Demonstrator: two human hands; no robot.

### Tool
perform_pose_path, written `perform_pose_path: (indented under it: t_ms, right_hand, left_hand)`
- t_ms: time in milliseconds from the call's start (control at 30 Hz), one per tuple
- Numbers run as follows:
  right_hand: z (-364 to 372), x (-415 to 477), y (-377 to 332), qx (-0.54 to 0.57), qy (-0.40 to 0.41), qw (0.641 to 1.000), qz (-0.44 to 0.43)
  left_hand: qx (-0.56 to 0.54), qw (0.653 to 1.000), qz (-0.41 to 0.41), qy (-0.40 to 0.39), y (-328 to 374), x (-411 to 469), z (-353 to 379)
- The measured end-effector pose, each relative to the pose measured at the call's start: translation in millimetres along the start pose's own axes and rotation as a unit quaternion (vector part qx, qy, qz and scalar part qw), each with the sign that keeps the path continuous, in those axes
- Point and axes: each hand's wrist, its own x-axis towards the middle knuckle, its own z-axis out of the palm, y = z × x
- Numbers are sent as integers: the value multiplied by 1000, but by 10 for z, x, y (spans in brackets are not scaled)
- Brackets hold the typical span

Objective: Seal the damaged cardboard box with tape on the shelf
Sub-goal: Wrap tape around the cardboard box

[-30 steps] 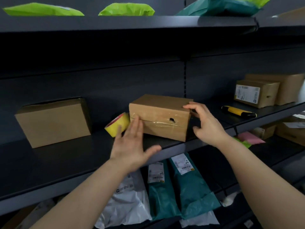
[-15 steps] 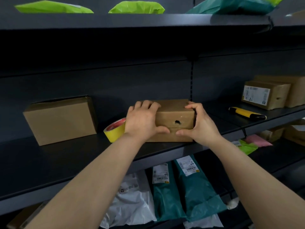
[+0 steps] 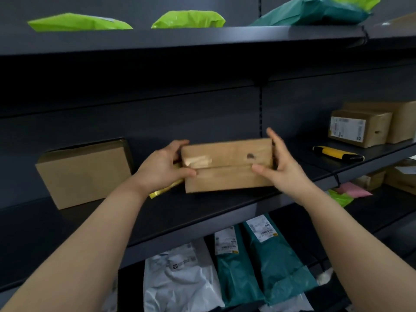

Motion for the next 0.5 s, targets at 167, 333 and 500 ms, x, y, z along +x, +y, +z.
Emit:
perform_pose_path:
  t_ms: [167,333,500]
  right_hand:
    - [-133,308,-372,-51,82,994,46]
    - [-169,658,-732,-209,104,971,52]
    - [296,538,-924,-386,99,914,-69]
  left_hand:
    - [79,994,-27,-70,359,-13,-390]
    - [176,961,-48,-206,661,53,-649]
    - [104,973,-114,-170,845,133,-406]
